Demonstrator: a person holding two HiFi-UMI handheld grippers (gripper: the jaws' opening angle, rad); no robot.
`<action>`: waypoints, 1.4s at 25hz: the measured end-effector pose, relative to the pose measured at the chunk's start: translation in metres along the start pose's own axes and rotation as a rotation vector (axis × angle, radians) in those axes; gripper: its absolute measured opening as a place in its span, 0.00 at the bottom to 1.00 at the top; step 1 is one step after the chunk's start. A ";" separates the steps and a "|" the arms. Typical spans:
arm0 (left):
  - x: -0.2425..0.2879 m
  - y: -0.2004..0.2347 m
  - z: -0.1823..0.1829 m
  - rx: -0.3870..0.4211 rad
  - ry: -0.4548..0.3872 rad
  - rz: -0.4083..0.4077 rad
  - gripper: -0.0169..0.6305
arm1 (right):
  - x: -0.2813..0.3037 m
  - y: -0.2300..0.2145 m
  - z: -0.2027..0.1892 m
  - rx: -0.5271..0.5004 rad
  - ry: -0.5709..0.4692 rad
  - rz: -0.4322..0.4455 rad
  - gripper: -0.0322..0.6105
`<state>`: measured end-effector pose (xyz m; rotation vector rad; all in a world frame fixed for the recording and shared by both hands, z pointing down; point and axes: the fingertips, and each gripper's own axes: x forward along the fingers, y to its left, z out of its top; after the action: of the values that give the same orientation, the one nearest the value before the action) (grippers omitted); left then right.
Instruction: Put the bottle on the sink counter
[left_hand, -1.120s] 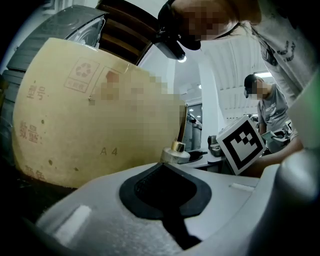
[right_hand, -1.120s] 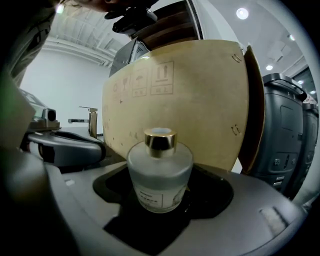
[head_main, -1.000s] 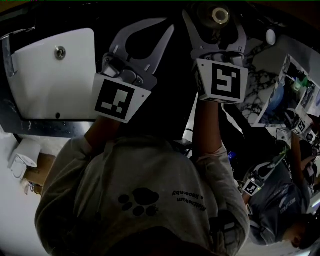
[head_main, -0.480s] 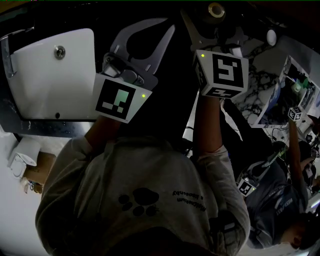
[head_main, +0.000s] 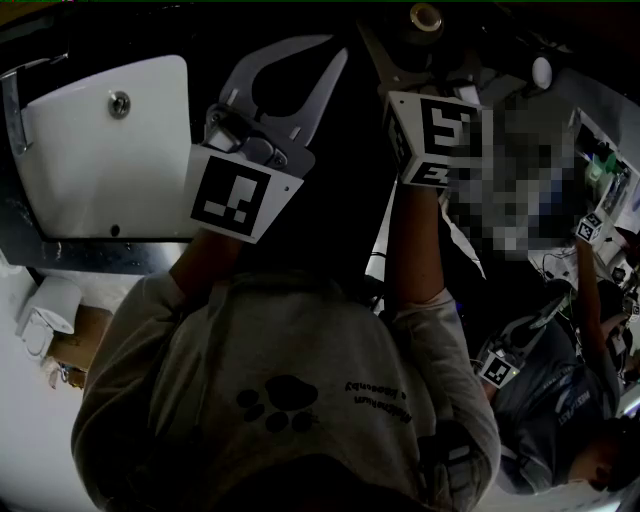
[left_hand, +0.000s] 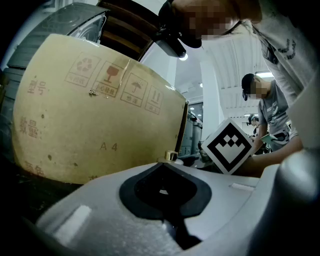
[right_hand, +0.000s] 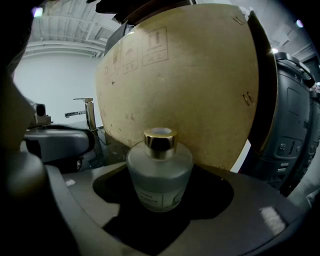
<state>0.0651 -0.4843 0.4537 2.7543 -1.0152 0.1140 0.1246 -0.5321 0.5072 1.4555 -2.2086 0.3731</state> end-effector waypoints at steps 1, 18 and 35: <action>0.000 0.000 -0.001 0.000 0.002 0.000 0.03 | 0.000 0.000 0.000 -0.001 0.000 0.002 0.56; -0.014 -0.012 0.001 0.063 0.020 0.006 0.03 | -0.024 -0.002 -0.020 0.042 0.043 -0.044 0.64; -0.058 -0.065 0.039 0.104 -0.024 0.070 0.03 | -0.143 -0.001 0.005 0.032 -0.130 -0.209 0.05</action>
<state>0.0633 -0.4082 0.3965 2.8194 -1.1433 0.1488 0.1716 -0.4214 0.4289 1.7536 -2.1293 0.2500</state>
